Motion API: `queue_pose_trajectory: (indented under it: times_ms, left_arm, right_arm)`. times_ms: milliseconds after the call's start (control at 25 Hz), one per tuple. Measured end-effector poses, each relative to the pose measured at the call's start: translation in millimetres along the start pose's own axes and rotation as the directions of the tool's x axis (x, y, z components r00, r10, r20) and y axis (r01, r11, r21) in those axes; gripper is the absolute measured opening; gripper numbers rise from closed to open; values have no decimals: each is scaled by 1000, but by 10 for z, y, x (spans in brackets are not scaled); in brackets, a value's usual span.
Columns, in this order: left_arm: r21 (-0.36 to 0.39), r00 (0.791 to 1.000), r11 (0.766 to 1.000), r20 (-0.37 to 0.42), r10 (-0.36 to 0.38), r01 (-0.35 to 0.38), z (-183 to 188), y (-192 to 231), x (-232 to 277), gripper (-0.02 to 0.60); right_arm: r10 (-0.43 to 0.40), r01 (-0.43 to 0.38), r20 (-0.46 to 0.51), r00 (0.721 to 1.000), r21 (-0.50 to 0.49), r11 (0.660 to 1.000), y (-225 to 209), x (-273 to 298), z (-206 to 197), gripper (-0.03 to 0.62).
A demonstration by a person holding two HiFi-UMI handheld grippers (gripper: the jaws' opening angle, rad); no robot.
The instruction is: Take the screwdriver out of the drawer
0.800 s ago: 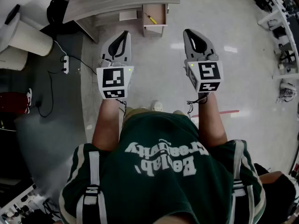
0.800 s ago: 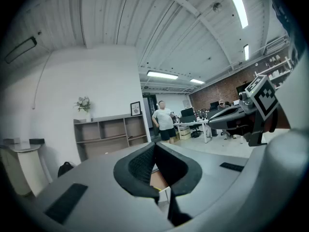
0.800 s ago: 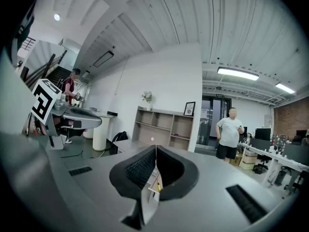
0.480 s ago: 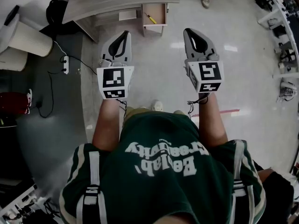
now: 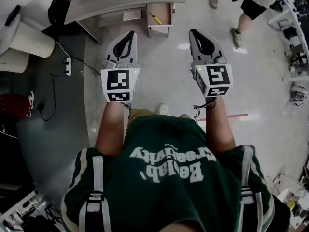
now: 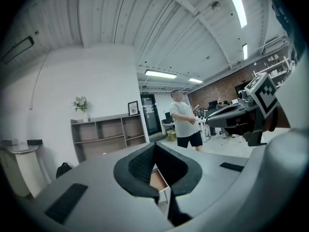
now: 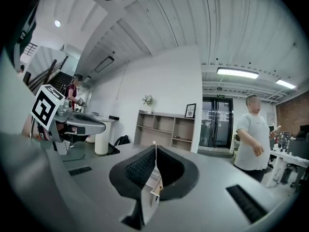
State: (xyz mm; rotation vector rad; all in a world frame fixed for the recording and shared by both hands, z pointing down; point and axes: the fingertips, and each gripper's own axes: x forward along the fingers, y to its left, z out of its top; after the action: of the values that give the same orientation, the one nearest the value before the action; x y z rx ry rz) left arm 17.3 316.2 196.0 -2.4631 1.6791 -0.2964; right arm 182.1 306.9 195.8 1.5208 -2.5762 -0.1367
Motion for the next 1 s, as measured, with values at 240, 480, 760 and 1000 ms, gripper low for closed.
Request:
queue_pose_trajectory:
  times_ms: [240, 480, 760, 1000]
  left_arm:
    - [0, 1000, 1000, -3, 3, -3, 34, -63, 54, 17]
    - [-3, 1000, 1000, 2, 14, -14, 43, -27, 224, 17]
    - [3, 1000, 1000, 1, 21, -21, -92, 283, 578, 17]
    - [5, 1000, 1000, 8, 17, -17, -117, 827, 1215, 17]
  right_arm:
    - [11, -11, -9, 1000, -58, 998, -27, -1, -18, 34]
    - [14, -14, -12, 1000, -57, 998, -144, 147, -77, 34]
    - [13, -13, -8, 1000, -48, 999, -207, 631, -145, 34]
    - [1, -3, -41, 999, -48, 999, -387, 1407, -127, 34]
